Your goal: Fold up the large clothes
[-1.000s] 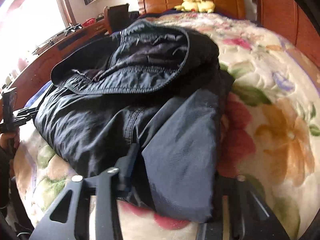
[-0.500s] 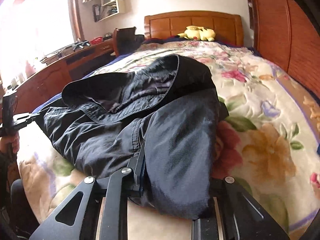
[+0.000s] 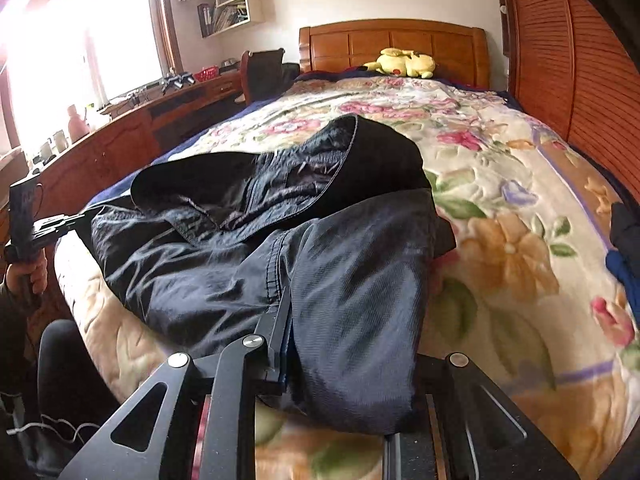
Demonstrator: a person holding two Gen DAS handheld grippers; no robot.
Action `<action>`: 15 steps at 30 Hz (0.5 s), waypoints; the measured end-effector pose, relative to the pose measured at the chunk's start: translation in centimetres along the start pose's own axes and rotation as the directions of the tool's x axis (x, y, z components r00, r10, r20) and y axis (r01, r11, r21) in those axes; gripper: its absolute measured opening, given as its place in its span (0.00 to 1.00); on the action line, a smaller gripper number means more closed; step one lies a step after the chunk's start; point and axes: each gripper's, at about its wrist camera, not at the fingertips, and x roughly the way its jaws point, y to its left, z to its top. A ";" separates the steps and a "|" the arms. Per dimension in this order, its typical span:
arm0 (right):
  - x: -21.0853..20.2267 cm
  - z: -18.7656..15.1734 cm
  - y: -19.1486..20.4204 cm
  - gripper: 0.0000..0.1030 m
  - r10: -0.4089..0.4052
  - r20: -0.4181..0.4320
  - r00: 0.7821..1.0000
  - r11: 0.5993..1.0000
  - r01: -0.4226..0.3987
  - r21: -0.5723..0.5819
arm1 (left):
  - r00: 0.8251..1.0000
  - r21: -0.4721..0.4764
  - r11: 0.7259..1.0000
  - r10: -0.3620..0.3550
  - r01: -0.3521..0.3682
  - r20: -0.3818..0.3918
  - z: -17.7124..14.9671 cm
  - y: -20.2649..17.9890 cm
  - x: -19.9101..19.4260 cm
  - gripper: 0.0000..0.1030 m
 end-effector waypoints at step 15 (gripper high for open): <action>-1.5 0.1 1.1 0.57 -0.138 -0.071 0.988 0.988 0.133 -0.079 | 0.999 -0.038 0.998 0.045 -0.045 -0.012 0.6 1.1 0.3 0.55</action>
